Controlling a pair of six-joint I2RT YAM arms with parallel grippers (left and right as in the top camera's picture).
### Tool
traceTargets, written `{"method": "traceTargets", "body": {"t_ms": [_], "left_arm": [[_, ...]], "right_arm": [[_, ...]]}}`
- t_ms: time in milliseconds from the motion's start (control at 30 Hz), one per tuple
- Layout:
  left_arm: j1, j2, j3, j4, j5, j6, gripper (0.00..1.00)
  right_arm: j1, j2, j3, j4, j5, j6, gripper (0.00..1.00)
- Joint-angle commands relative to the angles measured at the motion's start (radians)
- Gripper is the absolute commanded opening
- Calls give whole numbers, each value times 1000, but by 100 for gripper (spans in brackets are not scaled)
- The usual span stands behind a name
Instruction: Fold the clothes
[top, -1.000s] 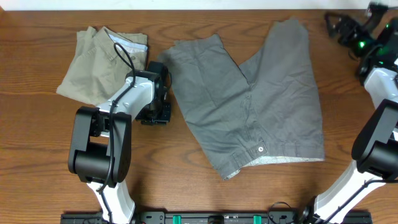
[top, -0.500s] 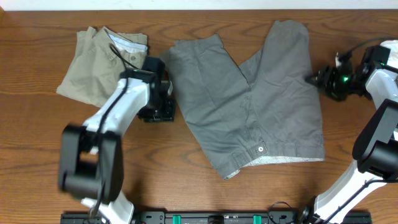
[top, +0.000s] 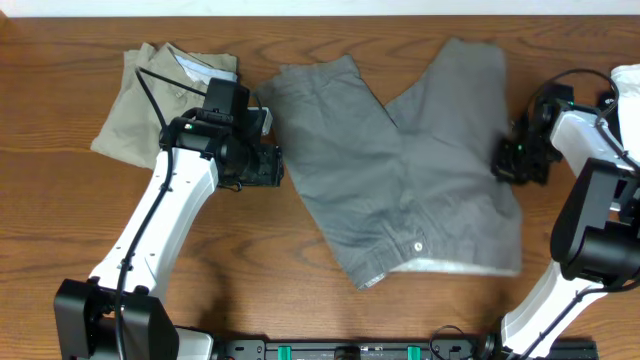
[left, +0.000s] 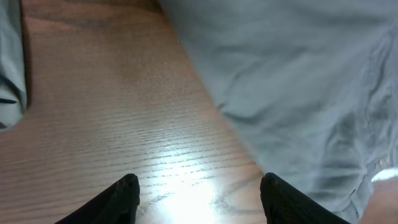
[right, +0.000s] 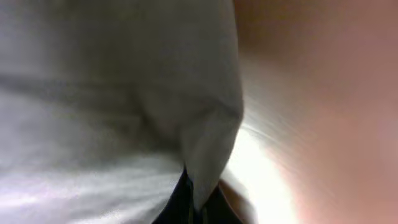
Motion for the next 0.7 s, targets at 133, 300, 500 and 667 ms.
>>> {"method": "traceTargets", "body": {"t_ms": [133, 300, 500, 667], "left_arm": [[-51, 26, 10, 25, 32, -11, 65], [-130, 116, 10, 76, 30, -8, 64], [-228, 253, 10, 236, 131, -100, 48], [-296, 363, 10, 364, 139, -239, 40]], "right_arm": [[-88, -24, -20, -77, 364, 234, 11], [-148, -74, -20, -19, 61, 69, 43], [-217, -195, -20, 24, -264, -120, 55], [-212, -297, -20, 37, -372, -160, 56]]}}
